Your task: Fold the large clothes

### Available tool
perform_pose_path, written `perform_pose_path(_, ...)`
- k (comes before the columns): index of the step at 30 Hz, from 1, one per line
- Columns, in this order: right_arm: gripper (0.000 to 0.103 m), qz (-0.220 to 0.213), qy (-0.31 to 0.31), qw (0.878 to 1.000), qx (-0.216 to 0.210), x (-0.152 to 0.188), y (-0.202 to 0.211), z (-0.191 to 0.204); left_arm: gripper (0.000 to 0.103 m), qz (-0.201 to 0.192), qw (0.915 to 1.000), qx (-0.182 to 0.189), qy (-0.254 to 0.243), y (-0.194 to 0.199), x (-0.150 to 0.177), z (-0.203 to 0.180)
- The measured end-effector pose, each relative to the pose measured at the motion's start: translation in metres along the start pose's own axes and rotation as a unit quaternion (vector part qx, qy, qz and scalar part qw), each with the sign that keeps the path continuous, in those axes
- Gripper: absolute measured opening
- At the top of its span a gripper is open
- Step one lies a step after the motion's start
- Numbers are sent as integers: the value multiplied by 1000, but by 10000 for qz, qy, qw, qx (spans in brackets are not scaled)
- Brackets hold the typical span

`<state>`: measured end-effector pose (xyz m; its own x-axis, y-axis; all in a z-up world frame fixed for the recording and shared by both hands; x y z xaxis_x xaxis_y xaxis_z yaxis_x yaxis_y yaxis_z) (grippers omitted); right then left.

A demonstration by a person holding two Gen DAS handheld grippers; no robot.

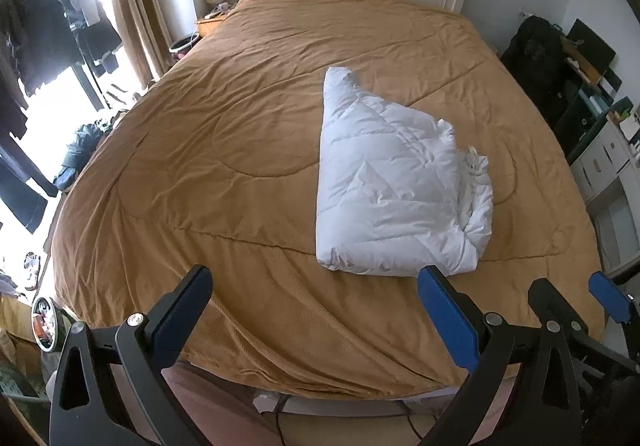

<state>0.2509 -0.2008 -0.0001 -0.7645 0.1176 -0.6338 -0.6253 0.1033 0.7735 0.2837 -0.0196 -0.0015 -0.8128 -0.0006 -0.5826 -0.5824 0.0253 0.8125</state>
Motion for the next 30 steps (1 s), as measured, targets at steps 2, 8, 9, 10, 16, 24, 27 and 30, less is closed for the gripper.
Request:
perform_pose_path(2,86,-3,11,10000,3,-1,0,2,102,21,10000,17,43,0,0,2)
perform_pose_path(8,86,-21,-9,10000,13,-1,1,8,102,27,10000,-32,-2,-1,0,2)
perform_pose_path(9,86,-23,-9,10000,18,-1,1,8,102,28,10000,-39,-4,-1,0,2)
perform_pose_path(10,86,-16,-5,10000,12,-1,1,7,102,29,10000,-43,-3,-1,0,1)
perform_pose_path(16,86,54,-48,10000,31,0,-2,8,102,53,10000,-59,11,-1,2,0)
perform_pose_path(24,86,78,-28,9999,87,1,-3,10,102,100,9999,-31,10,-1,2,1)
perform_pose_path(27,86,86,-43,9999,85,1,-3,8,102,106,9999,-21,-19,-1,2,-1)
perform_pose_path(30,86,90,-66,9999,95,1,-3,5,102,115,9999,5,-30,-1,3,-2)
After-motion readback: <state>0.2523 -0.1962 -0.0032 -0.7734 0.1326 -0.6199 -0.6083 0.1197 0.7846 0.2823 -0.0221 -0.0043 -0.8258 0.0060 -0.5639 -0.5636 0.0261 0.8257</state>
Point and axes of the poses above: each gripper's, at about its wrist camera, not at the fingertips, and y roughly against the way its jaws point, z to its left, x to its underside, the point moved 2 cm from there along -y, roughly the way its jaws point, and after that the axes turned 4 degrees about -z, right-handed, at the moved point
